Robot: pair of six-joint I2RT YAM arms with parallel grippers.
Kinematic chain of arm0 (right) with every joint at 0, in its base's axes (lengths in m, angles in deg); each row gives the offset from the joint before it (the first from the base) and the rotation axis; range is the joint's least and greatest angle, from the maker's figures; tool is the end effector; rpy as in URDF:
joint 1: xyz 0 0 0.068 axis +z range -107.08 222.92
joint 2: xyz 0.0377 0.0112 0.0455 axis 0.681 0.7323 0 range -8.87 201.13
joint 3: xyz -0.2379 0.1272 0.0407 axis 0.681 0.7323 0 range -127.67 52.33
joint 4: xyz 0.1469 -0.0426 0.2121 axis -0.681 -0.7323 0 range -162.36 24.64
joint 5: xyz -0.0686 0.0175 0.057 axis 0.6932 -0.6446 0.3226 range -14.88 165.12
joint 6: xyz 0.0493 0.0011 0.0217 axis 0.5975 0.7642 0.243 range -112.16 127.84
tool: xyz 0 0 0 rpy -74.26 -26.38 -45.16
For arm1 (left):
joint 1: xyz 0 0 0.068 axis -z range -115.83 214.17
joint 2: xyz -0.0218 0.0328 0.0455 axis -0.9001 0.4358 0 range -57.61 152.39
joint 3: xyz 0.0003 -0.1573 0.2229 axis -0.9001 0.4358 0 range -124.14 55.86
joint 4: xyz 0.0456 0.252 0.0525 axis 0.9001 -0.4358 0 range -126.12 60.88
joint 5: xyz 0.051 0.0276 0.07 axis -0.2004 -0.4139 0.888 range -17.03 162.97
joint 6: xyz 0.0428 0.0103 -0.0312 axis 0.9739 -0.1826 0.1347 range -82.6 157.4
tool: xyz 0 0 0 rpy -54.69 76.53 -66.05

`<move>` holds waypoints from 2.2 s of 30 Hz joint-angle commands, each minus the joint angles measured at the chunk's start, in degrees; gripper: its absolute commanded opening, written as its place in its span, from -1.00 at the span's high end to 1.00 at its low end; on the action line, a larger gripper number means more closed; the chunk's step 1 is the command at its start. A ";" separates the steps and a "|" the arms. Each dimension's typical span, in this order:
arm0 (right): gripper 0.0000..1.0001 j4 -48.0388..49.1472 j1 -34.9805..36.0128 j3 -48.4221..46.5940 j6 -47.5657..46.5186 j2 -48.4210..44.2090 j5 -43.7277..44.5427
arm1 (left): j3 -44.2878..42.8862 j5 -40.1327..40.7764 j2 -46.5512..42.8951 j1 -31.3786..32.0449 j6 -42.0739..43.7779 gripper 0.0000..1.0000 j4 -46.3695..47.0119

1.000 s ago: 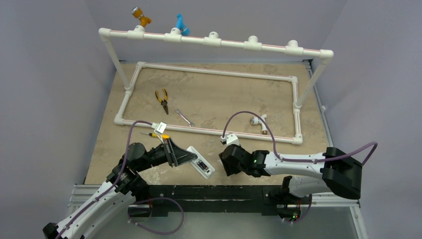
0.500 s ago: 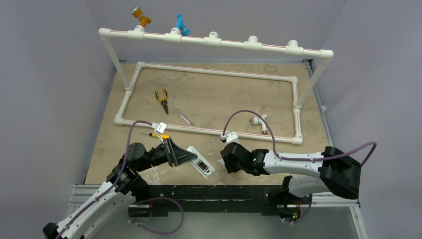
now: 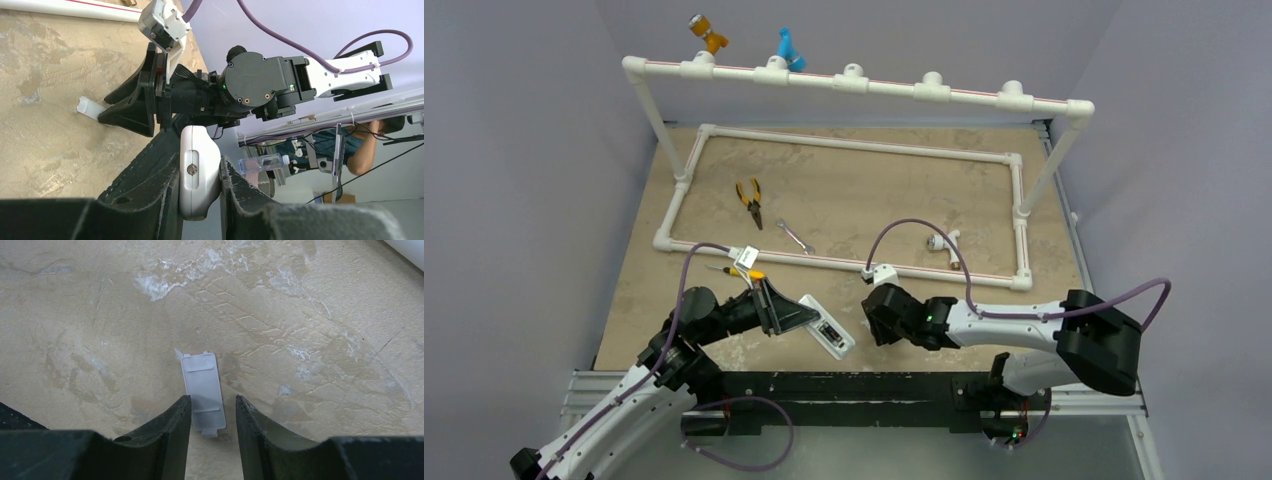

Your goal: Load the batteries into the remote control

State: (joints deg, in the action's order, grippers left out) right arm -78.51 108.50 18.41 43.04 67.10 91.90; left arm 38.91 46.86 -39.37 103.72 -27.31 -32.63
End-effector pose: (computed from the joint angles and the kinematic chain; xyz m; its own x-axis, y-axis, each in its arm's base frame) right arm 0.1085 0.2141 0.1613 -0.7407 -0.2963 -0.6029 -0.4610 0.8770 0.1353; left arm 0.0834 -0.0892 0.2417 -0.8503 -0.3507 -0.3924 0.3304 0.2247 -0.9167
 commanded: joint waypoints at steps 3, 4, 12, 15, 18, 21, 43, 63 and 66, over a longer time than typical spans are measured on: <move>0.31 -3.30 -0.11 -1.84 -0.63 3.43 -1.22 | -0.19 0.45 -0.66 0.21 0.72 1.00 1.22; 0.32 -3.78 -0.17 -2.07 -0.59 3.87 -1.16 | -0.19 0.44 -0.66 0.18 0.72 1.00 1.22; 0.38 -7.57 -0.10 -2.95 -1.06 5.66 1.52 | -0.01 0.53 -1.08 0.18 0.64 1.00 1.00; 0.38 -8.18 -0.10 -3.15 -1.74 6.24 1.15 | 0.01 0.62 -0.94 0.18 0.64 1.00 1.13; 0.38 -8.77 -0.10 -3.37 -2.14 7.01 0.98 | -0.10 0.53 -0.73 0.18 0.64 1.00 1.30; 0.38 -8.61 -0.02 -3.40 -2.48 7.51 0.52 | -0.08 0.60 -0.58 0.18 0.64 1.00 1.40; 0.38 -6.55 0.42 -2.44 -1.66 4.34 -0.96 | 0.09 0.54 -0.33 0.18 0.37 1.00 1.88; -0.82 -1.54 -9.47 1.30 -7.08 -19.17 -5.01 | -1.02 0.68 0.02 0.21 0.68 1.00 1.44; -0.85 0.13 -9.77 3.39 -8.02 -20.90 -6.96 | -1.15 0.87 -0.21 0.18 0.90 1.00 0.80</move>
State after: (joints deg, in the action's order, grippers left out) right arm -81.48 99.47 19.64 38.03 48.50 89.67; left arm 38.93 47.52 -39.08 103.74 -27.29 -33.31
